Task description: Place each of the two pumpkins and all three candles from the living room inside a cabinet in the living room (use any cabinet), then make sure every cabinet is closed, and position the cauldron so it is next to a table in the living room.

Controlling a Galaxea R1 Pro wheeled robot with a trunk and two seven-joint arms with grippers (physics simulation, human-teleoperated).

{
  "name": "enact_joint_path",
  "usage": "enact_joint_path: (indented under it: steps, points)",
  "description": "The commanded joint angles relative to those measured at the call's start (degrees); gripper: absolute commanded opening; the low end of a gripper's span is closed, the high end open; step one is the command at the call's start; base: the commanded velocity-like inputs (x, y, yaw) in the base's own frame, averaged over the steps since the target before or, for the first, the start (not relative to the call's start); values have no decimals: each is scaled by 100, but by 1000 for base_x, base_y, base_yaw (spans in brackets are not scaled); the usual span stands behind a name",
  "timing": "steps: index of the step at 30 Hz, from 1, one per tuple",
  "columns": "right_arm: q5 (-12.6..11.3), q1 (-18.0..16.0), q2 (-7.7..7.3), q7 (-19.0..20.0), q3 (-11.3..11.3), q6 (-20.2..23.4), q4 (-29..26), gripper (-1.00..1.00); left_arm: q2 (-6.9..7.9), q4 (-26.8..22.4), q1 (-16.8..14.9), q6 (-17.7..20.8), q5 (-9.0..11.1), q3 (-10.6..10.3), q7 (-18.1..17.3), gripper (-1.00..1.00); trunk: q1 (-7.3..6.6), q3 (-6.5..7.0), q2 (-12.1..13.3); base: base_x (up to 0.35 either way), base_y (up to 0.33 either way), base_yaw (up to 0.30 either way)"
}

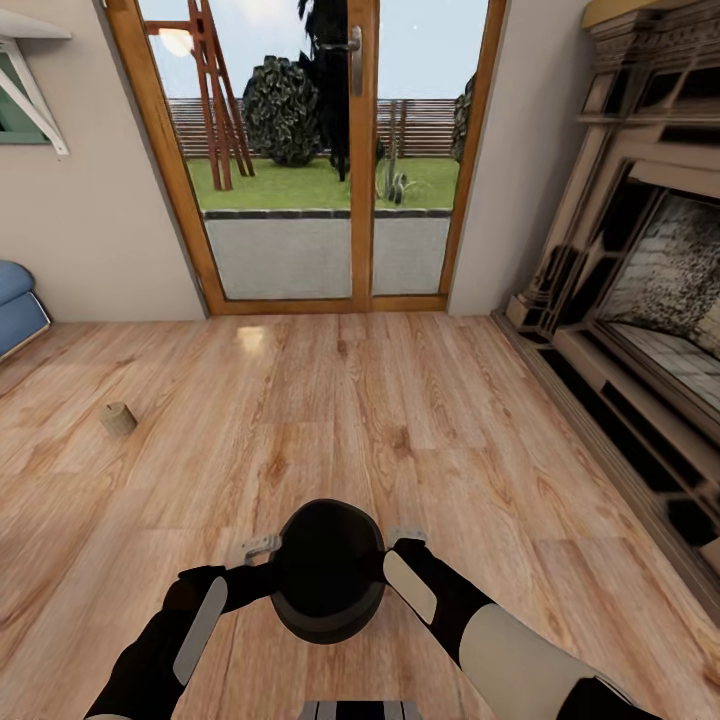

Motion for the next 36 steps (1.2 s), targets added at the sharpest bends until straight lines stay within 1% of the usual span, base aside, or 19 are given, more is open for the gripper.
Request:
enact_joint_path:
  steps: [1, 3, 5, 7, 20, 22, 25, 29, 30, 36]
  points:
    - [0, 0, 0, -1, 0, 0, 0, 100, 0, 0, 0, -4, 0, 1, 0, 100, 0, 0, 0, 0, 0, 0]
    - [0, 1, 0, -3, 0, -3, 0, 100, 0, 3, 0, -47, 0, -2, 0, 100, 0, 0, 0, 0, 0, 0]
    - [0, 1, 0, 0, 0, -7, 0, 100, 0, 1, 0, -167, 0, -11, 0, 100, 5, -44, -3, 0, 0, 0]
    - [0, 2, 0, 1, 0, -8, 0, 100, 0, 2, 0, -200, 0, -13, -2, 100, 10, -89, -5, 0, 0, 0]
    - [9, 3, 0, 3, 0, -19, 0, 100, 0, 1, 0, -240, 0, -20, -9, 100, 10, -89, -5, 0, 0, 0]
    - [9, 6, 0, 3, 11, -54, 0, 100, 0, 0, 0, -241, 0, -17, -9, 100, 15, -133, -8, 0, 0, 0]
    - [9, 5, 0, 3, 123, -173, 0, 100, 0, 1, 0, -241, 0, -21, -9, 100, 23, -199, -12, 0, 0, 0]
    - [9, 1, 0, 3, 364, -318, 0, 100, 0, 1, 0, -241, 0, -23, -9, 100, 34, -288, -17, 0, 0, 0]
    - [9, 1, 0, 3, 401, -359, 0, 100, 0, 0, 0, -241, 0, -23, -9, 100, 34, -288, -17, 0, 0, 0]
    - [9, 0, 0, 3, 463, -423, 0, 100, 0, 0, 0, -241, 0, -23, -9, 100, 34, -288, -17, 0, 0, 0]
